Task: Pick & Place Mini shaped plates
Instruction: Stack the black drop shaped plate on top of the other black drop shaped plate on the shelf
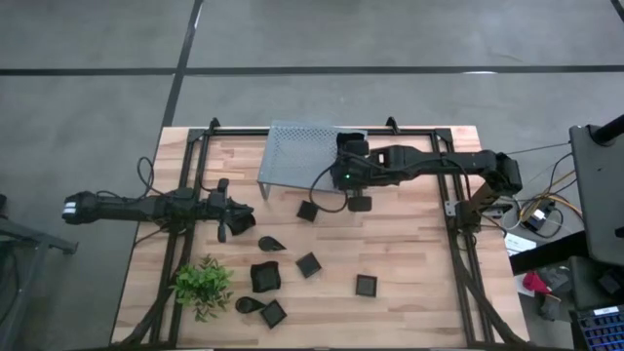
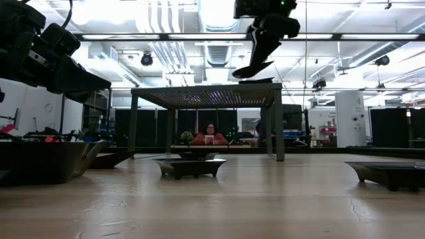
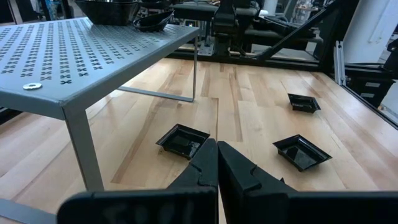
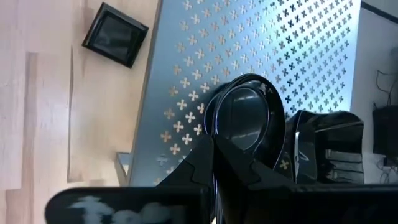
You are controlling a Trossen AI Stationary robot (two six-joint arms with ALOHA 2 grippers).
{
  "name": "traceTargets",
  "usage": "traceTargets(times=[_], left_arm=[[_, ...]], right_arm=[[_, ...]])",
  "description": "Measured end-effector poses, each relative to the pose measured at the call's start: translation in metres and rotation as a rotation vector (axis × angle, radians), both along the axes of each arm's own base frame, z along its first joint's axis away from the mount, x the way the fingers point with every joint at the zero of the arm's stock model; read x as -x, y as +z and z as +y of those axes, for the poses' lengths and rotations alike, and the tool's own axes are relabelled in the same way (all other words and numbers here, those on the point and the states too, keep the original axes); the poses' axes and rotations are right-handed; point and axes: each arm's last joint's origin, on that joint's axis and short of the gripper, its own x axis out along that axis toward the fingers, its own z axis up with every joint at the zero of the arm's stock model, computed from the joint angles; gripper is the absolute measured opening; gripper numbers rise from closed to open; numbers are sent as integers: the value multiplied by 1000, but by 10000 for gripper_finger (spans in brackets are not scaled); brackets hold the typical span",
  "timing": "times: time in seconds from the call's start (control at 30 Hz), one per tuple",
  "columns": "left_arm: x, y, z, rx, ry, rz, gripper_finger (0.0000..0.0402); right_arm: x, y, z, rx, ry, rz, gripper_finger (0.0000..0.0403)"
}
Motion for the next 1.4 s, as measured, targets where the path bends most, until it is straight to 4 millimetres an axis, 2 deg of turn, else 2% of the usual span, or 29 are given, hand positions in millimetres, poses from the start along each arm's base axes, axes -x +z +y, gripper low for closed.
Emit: traceTargets(times=[0.63,0.97,1.23,1.4], left_arm=[[0,0,0,0,0,0,0],[0,0,0,0,0,0,0],[0,0,0,0,0,0,0],[0,0,0,0,0,0,0]], right_arm=[[1,-5,-5,-28,-79,-21,8],[-2,-11,-7,-15,-56,-33,10],[-1,-17,-7,19,-77,-12,48],[-2,-11,-5,23,-70,-29,70]])
